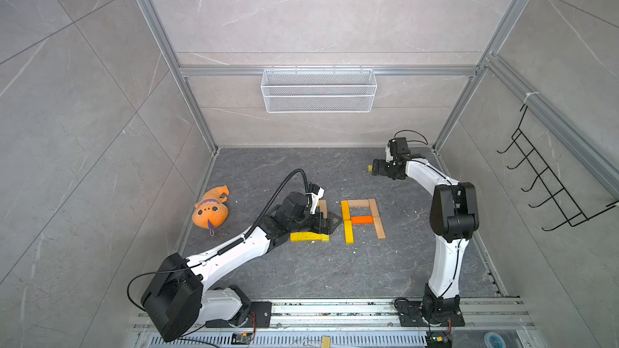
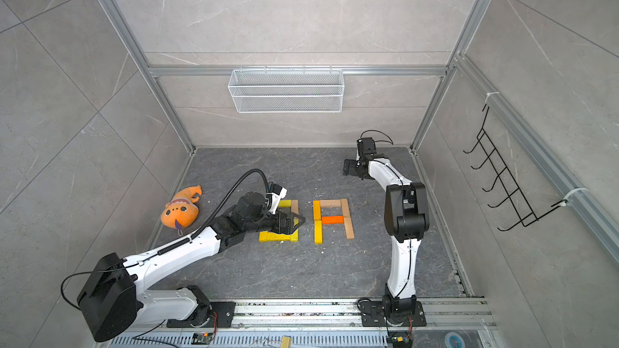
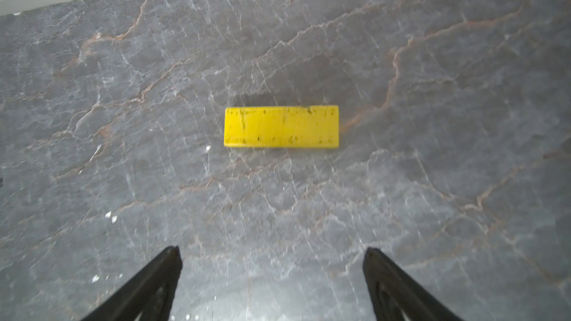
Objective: Assemble the number 8 with building blocks
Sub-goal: Pick up the building block from the center of the board.
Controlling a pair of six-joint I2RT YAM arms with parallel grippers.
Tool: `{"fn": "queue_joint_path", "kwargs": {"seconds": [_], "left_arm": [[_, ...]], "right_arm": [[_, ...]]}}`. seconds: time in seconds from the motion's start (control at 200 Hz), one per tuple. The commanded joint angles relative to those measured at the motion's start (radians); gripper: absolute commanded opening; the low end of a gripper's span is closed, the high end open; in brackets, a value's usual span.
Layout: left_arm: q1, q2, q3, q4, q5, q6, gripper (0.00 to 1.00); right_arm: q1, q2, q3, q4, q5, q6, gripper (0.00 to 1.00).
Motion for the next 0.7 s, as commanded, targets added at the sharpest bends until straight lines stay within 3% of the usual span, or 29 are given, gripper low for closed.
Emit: {"fn": "queue_joint_path", "kwargs": {"seconds": [0.0,0.694], "left_arm": [[-0.005,0.014,0.055,-0.034,-0.020,-0.005,0.99],[-0.022,0.103,0.149,-0.087,-0.024,0.006,0.98]], "right_arm": [[0.000,0.056,0.063,-0.020,0.016,-0.035,0.97],[-0.008,0.263,0.351,-0.161,0.052,-0.006,0.99]]}}
